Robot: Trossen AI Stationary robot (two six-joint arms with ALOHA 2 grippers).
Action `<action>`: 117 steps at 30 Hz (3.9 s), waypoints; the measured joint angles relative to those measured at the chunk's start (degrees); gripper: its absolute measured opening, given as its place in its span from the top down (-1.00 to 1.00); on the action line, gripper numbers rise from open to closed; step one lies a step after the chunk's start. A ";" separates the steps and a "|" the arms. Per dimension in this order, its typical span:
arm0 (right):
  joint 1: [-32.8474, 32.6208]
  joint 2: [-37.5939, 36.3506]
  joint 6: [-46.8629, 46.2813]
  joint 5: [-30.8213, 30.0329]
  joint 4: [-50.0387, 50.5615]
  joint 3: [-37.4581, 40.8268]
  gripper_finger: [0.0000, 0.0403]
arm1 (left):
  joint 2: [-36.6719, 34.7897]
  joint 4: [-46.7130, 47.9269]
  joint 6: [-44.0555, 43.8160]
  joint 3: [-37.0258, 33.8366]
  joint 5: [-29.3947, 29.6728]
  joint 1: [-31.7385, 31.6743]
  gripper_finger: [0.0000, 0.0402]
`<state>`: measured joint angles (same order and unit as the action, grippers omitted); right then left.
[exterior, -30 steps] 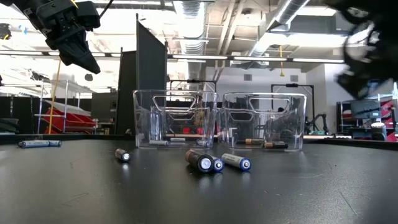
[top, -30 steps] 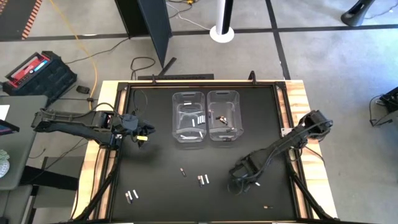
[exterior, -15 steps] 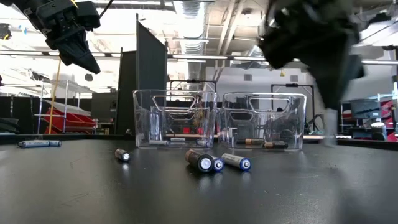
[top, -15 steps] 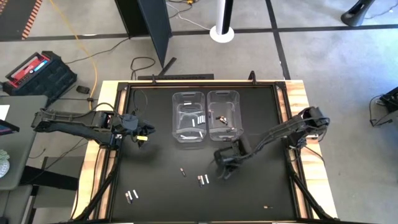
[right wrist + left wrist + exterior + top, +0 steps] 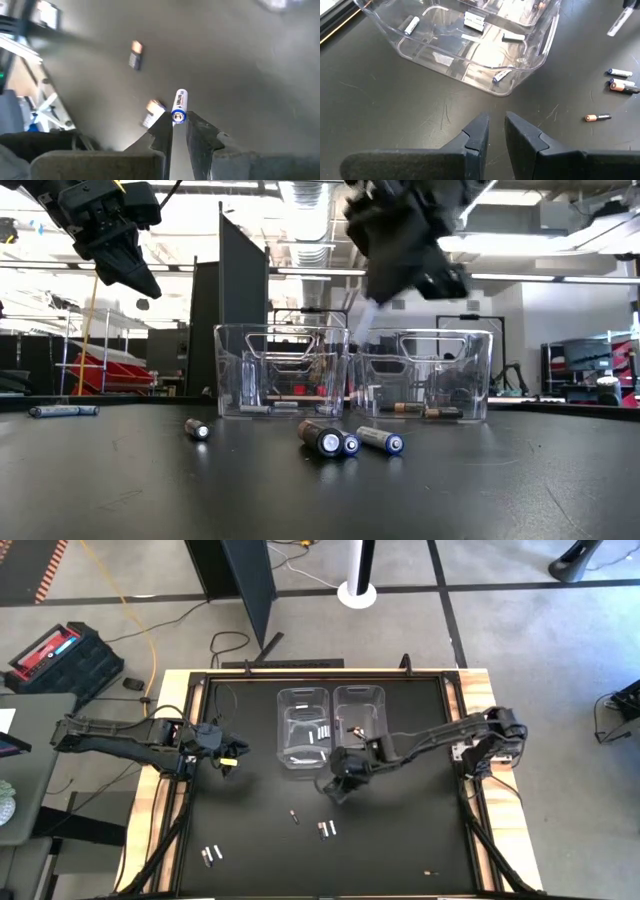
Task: Sort batteries
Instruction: Put the white battery into the left transparent bin, then put the black battery into the right transparent bin
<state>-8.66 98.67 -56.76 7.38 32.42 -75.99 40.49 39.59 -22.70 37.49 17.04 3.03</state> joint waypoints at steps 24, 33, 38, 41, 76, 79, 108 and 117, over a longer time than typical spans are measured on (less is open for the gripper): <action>23.90 1.25 26.82 0.11 -4.96 -12.67 0.65 | 0.00 -0.11 0.00 -0.01 5.46 -0.02 0.72; 25.65 13.48 35.08 4.55 -0.78 -20.74 0.65 | -0.01 -0.70 -0.54 -0.01 7.30 -0.09 0.72; 25.70 21.77 39.81 4.52 5.84 -29.35 0.65 | -0.02 -0.72 -0.86 -0.01 7.61 -0.11 0.72; 25.39 26.73 42.50 4.52 10.81 -34.53 0.65 | -0.02 -0.63 -1.90 -0.01 7.67 -0.11 0.72; 25.83 32.70 48.05 4.42 24.43 -46.77 0.65 | -0.01 -0.42 -4.13 -0.01 7.64 -0.11 0.72; 26.22 29.06 47.38 4.35 25.76 -46.84 0.65 | -0.02 -0.39 -4.13 -0.01 7.64 -0.11 0.72; -7.56 -20.42 -9.67 -17.84 28.38 0.18 0.65 | -0.01 -0.37 -1.98 -0.01 7.61 -0.11 0.72; -25.76 -15.88 -32.16 -7.46 29.77 6.95 0.65 | 0.00 -0.29 -2.85 -0.01 7.19 -0.11 0.72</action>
<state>-34.42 82.79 -88.92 -0.08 62.19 -69.04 40.49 39.30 -25.54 37.47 24.22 2.92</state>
